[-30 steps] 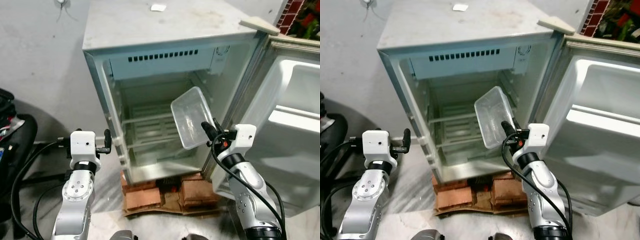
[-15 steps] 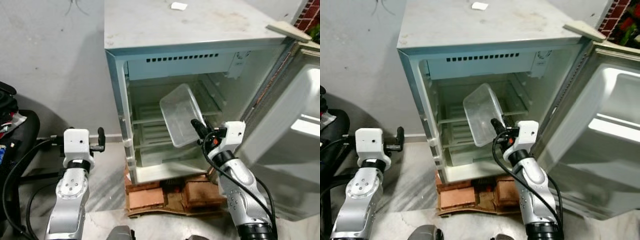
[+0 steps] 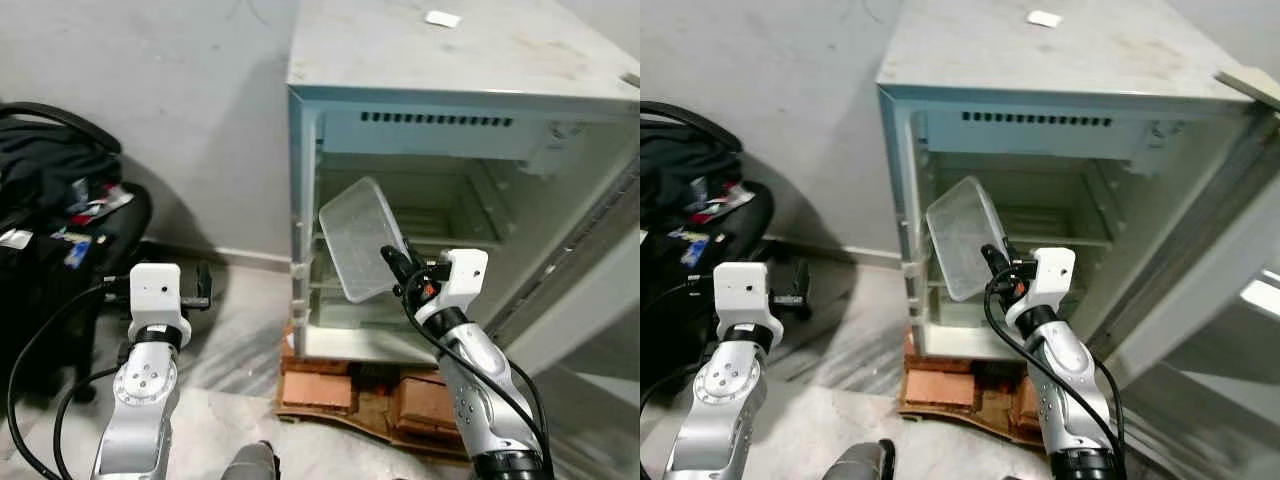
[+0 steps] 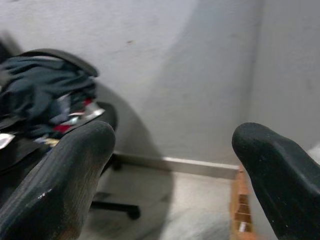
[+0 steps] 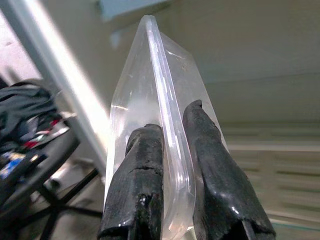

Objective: Restocking fridge

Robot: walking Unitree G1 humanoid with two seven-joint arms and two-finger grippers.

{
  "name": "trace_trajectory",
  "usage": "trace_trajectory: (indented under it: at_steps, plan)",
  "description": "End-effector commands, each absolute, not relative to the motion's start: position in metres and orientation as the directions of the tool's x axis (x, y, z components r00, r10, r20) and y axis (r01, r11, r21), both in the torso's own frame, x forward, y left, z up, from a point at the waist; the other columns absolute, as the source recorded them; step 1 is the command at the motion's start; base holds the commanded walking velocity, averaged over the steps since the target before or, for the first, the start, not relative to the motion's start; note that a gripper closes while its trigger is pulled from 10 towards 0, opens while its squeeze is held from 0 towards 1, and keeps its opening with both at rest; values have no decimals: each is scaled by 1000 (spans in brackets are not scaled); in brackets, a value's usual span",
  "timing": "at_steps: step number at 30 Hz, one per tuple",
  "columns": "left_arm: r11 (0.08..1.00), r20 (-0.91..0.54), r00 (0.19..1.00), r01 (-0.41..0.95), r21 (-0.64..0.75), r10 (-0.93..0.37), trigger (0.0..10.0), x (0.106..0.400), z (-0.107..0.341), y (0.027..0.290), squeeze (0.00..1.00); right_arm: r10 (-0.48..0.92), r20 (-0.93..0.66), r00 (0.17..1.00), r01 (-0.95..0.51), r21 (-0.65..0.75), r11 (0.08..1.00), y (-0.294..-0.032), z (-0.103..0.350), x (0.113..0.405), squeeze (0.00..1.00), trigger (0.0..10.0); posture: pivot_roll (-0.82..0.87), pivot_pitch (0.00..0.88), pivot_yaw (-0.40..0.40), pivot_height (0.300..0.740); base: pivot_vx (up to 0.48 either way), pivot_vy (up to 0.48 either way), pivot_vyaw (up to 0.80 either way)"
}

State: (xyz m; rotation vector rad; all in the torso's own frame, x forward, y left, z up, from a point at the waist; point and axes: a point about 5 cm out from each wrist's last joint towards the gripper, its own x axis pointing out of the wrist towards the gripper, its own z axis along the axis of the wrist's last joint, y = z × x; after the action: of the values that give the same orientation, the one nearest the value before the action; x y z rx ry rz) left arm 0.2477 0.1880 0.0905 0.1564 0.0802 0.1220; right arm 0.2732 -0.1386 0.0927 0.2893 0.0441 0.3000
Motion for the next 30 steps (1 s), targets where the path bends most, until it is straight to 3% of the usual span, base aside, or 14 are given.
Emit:
trace_trajectory:
  at_steps: [1, 22, 30]
  plan:
    - [981, -63, 990, -118, 157, 129, 10000, 246, 93, 188, 0, 273, 1, 962, -261, 293, 920, -143, 95, 277, 0, 10000, 103, 64, -21, 740, 0, 0, 0]
    - [986, -77, 990, -110, 122, 120, 10000, 237, 92, 188, 0, 238, -42, 970, -216, 295, 931, -154, 87, 261, 0, 10000, 96, 77, -26, 740, 0, 0, 0]
    - [988, -82, 990, -105, 112, 114, 10000, 234, 91, 187, 0, 243, -45, 969, -221, 286, 932, -154, 87, 261, 0, 10000, 95, 79, -28, 740, 247, 0, 0]
